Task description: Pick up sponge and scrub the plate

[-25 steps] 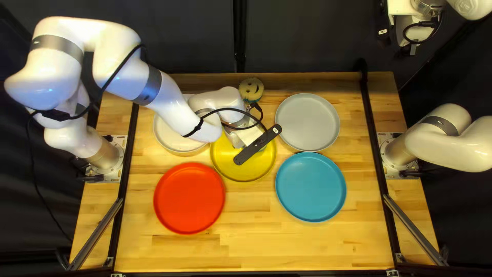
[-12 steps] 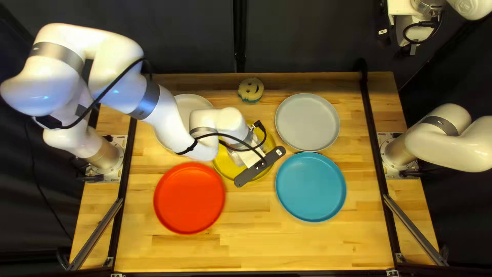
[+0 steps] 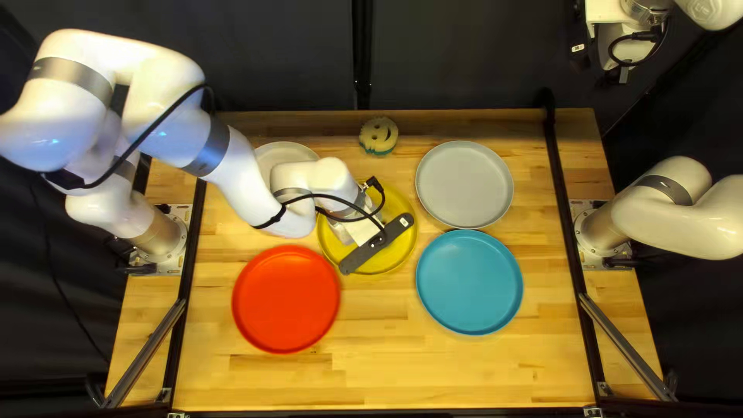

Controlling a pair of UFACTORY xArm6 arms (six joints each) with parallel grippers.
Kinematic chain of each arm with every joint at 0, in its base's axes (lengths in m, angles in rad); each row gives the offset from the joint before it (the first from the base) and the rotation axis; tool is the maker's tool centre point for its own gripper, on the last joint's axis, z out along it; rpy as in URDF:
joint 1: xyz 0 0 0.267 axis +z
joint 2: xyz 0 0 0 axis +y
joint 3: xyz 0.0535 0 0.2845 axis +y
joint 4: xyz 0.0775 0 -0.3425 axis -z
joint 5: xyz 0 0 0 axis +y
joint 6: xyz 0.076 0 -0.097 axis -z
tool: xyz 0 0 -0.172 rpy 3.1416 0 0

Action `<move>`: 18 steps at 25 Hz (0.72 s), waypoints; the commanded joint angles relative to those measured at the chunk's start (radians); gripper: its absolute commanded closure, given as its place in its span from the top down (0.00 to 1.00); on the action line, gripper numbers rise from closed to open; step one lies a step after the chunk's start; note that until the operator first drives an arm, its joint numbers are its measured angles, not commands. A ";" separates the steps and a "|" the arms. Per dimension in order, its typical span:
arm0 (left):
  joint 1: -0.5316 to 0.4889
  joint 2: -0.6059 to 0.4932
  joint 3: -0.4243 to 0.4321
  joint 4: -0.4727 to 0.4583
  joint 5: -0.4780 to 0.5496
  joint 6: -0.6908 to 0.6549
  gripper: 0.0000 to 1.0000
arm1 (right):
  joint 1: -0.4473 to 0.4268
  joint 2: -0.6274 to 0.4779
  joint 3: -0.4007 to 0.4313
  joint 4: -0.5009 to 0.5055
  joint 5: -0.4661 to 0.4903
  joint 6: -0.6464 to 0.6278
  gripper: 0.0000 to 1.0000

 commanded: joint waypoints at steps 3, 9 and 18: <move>0.041 -0.022 0.030 -0.032 0.019 0.035 0.00 | 0.000 0.000 0.000 0.000 0.000 0.000 1.00; -0.008 0.006 0.000 -0.024 0.017 -0.012 0.00 | 0.000 0.000 0.000 0.000 0.000 0.000 1.00; -0.125 0.026 -0.037 0.046 -0.002 -0.142 0.00 | 0.000 0.000 0.000 0.000 0.000 0.000 1.00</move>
